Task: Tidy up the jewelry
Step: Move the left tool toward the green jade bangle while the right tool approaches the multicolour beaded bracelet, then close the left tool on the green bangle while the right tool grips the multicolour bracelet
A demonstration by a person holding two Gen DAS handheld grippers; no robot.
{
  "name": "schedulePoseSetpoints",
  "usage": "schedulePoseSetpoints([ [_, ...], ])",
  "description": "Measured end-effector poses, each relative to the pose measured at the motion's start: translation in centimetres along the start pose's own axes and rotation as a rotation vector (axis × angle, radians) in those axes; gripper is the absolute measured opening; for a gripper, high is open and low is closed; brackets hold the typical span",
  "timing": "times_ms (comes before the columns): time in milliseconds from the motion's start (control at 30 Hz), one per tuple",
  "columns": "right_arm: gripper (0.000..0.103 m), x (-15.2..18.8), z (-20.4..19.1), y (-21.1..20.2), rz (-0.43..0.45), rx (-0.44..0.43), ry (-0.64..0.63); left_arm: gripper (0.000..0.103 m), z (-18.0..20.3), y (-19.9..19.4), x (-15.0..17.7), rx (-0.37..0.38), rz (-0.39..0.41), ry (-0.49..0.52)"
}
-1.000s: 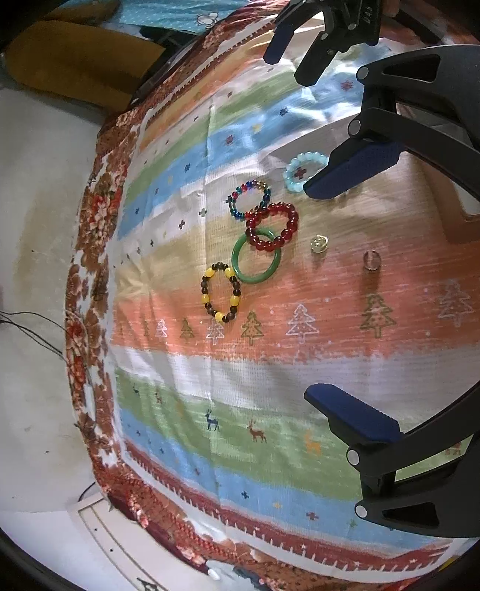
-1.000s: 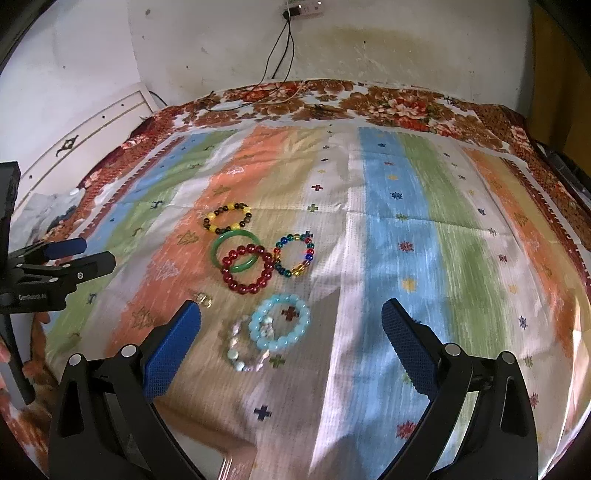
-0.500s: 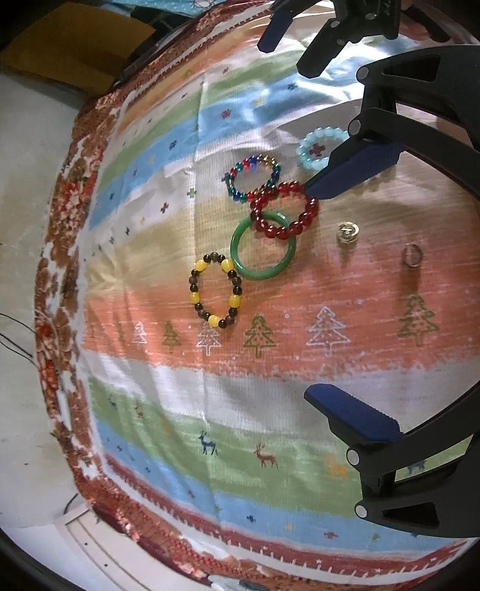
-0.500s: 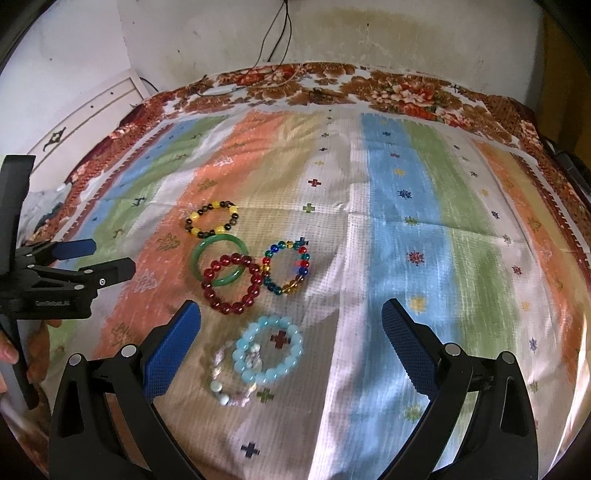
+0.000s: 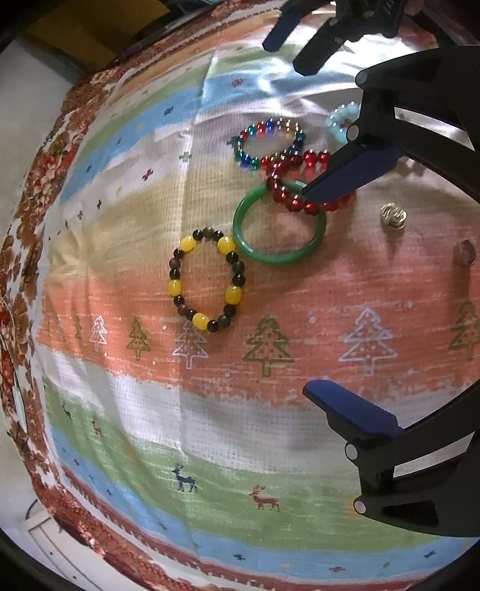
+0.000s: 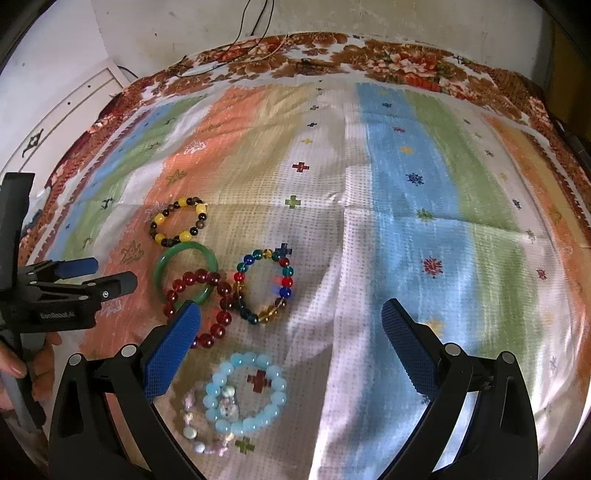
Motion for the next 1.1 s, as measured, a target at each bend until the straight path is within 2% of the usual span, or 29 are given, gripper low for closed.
schedulePoseSetpoints([
  [367, 0.099, -0.9, 1.0, 2.7, -0.055, 0.015, 0.019, 0.09, 1.1, 1.8, -1.0, -0.006, -0.023, 0.027],
  [533, 0.099, -0.8, 1.4, 3.5, -0.086, 0.026, 0.045, 0.087, 1.3, 2.6, -1.2, -0.002, -0.036, 0.018],
  [633, 0.099, -0.9, 1.5, 4.0, -0.095, 0.009, 0.063, 0.082, 0.7, 3.2, -1.4, 0.004, -0.052, -0.027],
  [800, 0.099, -1.3, 1.9, 4.8, -0.094, 0.022, 0.08, 0.081, 1.2, 3.6, -1.5, -0.026, -0.043, 0.009],
  [867, 0.092, -1.3, 2.1, 5.4, -0.109, 0.028, 0.079, 0.079, 1.4, 3.6, -1.4, -0.046, -0.037, 0.025],
  [933, 0.079, -1.2, 2.3, 6.1, -0.13, 0.034, 0.083, 0.076, 1.5, 3.7, -1.4, -0.061, -0.034, 0.036],
  [1100, 0.074, -1.0, 2.2, 7.0, -0.152, 0.064, 0.064, 0.07, 1.4, 3.8, -1.3, -0.087, -0.025, 0.047],
])
Point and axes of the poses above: each gripper's, at about its wrist camera, not at the fingertips, and y roughly the way its jaws point, z to its right, x to its underside, the point moved 2 cm from there along y, roughly the way its jaws point, and after that the axes turned 13 degrees about -x, right-handed, at the moved point
